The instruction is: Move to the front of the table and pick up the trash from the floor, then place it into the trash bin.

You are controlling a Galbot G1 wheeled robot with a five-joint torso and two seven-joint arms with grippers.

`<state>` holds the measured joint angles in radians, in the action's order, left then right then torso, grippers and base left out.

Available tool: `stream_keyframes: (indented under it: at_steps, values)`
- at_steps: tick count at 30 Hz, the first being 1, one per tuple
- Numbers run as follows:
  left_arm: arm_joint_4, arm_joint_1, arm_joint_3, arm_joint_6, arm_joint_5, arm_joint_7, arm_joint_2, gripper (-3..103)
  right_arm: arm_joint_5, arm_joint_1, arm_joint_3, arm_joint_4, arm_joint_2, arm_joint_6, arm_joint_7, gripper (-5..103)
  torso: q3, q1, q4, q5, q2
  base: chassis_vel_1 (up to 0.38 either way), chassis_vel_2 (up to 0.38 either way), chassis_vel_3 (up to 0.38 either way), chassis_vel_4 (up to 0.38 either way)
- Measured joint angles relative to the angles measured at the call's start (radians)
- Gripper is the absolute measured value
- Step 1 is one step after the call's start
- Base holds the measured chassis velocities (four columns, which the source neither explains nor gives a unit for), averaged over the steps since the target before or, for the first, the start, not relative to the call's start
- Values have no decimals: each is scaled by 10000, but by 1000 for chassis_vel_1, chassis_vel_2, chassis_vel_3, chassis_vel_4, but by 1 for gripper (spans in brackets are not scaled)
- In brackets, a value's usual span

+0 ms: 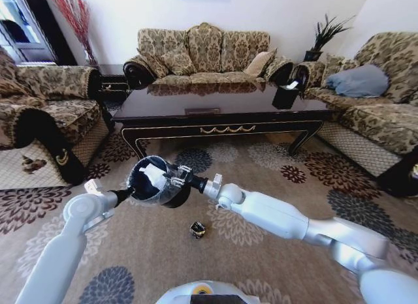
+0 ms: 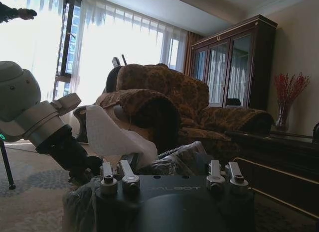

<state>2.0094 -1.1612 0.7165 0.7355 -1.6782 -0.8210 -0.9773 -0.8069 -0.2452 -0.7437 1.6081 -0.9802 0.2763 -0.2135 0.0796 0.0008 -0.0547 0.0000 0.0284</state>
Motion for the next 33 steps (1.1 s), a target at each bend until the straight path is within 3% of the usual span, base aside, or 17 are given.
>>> stream_keyframes:
  at_steps: [6,11,28,31,33]
  values:
    - [199,-308,296,1,5,27,22,0,364,44,168,-34,177,-196,-35,90,0,0,-4,0,0,0,0,0,0]
    - [440,-623,529,0,10,111,28,0,759,274,232,22,250,-515,277,100,-1,0,-2,0,1,0,0,0,0]
    - [711,-1271,709,0,447,329,-275,0,-86,947,-137,539,65,-356,477,100,0,-1,-2,0,0,0,0,0,0]
    - [710,-1291,710,0,513,355,-302,0,-87,1003,-142,589,69,-357,478,100,0,-1,-2,-1,1,0,0,0,0]
    - [712,-1277,700,0,555,372,-361,0,652,1185,-306,525,35,-360,385,100,-1,0,-2,-1,1,0,0,0,0]
